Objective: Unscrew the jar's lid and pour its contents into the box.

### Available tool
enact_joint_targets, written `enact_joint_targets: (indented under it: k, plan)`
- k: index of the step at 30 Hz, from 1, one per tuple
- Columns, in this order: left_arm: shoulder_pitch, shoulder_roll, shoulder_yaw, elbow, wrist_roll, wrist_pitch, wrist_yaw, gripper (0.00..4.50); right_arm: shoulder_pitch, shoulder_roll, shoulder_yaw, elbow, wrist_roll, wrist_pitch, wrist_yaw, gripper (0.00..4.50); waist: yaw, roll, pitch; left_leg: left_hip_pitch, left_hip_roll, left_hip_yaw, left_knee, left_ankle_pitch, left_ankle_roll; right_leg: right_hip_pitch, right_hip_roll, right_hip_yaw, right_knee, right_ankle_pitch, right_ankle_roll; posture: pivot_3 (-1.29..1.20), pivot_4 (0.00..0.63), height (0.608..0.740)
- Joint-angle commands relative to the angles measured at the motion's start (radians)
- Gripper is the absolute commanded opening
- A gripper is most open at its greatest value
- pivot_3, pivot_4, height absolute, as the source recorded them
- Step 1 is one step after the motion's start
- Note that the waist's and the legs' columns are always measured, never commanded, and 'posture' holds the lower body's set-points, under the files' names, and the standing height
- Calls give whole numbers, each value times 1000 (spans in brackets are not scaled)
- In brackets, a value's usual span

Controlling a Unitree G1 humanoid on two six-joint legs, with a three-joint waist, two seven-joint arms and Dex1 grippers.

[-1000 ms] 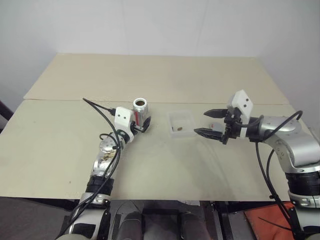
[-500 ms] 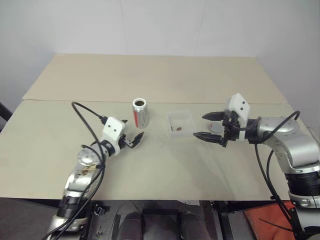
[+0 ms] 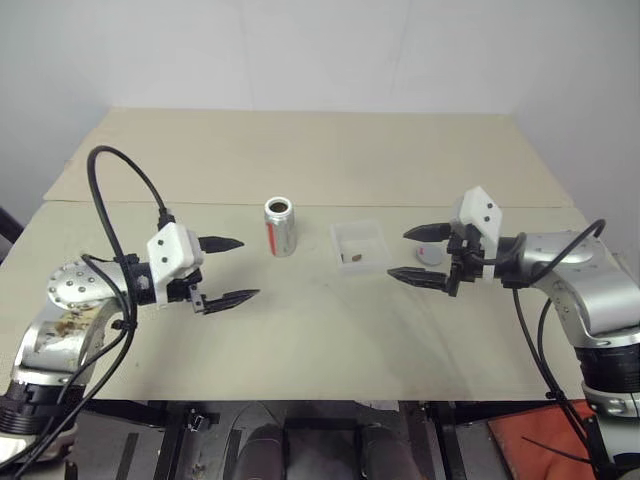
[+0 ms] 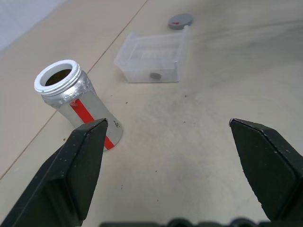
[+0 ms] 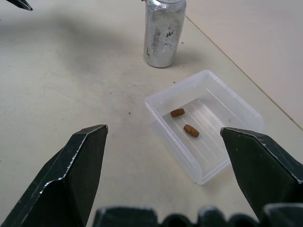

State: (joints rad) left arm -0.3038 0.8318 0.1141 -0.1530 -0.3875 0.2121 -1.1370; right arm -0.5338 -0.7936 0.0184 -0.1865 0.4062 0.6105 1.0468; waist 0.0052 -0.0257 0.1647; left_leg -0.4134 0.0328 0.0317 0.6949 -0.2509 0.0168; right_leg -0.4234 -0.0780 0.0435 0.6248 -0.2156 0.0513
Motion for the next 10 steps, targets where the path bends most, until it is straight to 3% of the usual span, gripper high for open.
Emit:
enact_joint_targets:
  k: [1,10]
  plan:
    - [-35,2,11,38,-4,-56,-24,4477,-10,-15,-23,-32,6,-29,7,4500,0,0,0,0,0,0,0,0,0,0,0,0,0,0,0,0,150,740]
    - [-81,-43,-7,83,-7,-73,-24,4477,-22,-10,-15,-35,4,-36,8,4500,-2,0,0,0,0,0,0,0,0,0,0,0,1,0,0,0,150,740]
